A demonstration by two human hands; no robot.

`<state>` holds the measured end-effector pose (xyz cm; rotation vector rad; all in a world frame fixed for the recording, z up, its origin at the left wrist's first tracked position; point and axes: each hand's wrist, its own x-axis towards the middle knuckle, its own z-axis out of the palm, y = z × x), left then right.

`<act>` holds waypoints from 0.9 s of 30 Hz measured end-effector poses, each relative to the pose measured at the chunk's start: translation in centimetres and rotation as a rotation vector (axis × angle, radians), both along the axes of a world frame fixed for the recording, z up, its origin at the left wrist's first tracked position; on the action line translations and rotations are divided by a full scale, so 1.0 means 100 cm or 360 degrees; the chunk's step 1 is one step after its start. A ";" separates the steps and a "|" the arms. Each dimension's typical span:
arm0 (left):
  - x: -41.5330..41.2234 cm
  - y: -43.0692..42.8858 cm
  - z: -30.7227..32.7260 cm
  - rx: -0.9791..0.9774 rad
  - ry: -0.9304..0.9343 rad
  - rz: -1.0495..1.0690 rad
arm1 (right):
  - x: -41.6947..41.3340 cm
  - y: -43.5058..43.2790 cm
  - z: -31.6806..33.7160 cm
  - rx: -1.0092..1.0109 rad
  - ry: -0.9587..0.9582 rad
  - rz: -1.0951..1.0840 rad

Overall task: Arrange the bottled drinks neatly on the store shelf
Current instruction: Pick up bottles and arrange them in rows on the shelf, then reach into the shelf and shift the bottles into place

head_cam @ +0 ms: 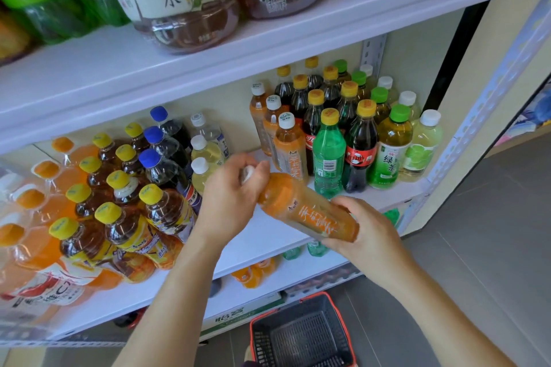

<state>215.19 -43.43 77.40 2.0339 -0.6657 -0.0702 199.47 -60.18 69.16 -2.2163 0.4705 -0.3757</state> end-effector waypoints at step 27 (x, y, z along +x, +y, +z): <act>0.075 -0.002 -0.012 0.1163 -0.0960 0.0184 | 0.051 0.022 -0.024 0.1218 -0.0011 -0.0158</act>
